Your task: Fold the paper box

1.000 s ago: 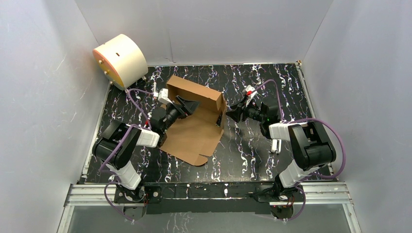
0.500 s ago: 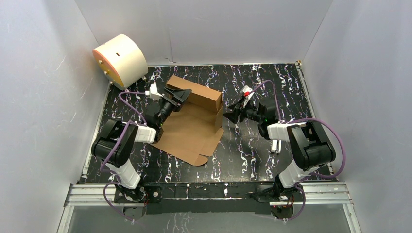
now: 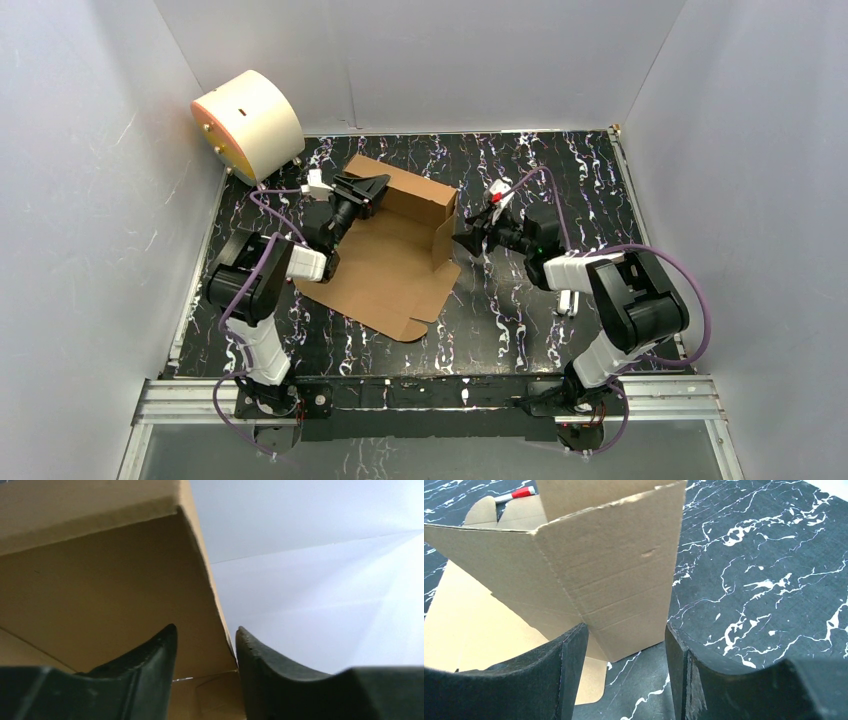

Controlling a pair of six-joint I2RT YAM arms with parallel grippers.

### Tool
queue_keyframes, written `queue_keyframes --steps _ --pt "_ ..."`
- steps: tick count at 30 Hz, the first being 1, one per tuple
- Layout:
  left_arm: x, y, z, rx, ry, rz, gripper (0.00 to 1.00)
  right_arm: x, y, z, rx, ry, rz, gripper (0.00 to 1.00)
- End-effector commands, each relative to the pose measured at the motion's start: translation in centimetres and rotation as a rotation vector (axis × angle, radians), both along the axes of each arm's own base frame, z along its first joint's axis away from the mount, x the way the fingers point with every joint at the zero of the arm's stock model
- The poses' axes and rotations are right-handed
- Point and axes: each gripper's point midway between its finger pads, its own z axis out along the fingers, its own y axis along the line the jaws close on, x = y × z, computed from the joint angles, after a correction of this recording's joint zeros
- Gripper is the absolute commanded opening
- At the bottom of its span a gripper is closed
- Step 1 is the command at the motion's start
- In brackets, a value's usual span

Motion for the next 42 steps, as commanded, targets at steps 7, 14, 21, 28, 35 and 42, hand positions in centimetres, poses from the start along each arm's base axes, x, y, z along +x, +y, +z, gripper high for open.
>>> queue_keyframes --steps 7,14,21,28,35,42 --pt "0.7 0.0 3.1 -0.157 -0.051 -0.011 0.17 1.6 1.1 3.3 0.000 -0.190 -0.096 0.67" --pt "-0.3 0.3 2.6 -0.184 -0.030 0.000 0.10 2.4 1.4 4.0 0.028 -0.239 -0.164 0.67" --pt "-1.1 -0.5 2.3 -0.203 -0.015 -0.020 0.06 2.9 2.2 4.7 0.062 -0.289 -0.182 0.67" --pt "-2.0 -0.9 2.2 -0.219 -0.010 -0.031 0.03 3.5 2.5 5.2 0.078 -0.335 -0.201 0.67" --pt "-2.4 -1.5 2.9 -0.239 -0.019 -0.049 0.03 4.6 2.0 5.2 0.064 -0.380 -0.284 0.67" --pt "-3.0 -2.1 3.3 -0.257 -0.022 -0.068 0.03 5.3 1.5 5.7 0.068 -0.413 -0.362 0.63"
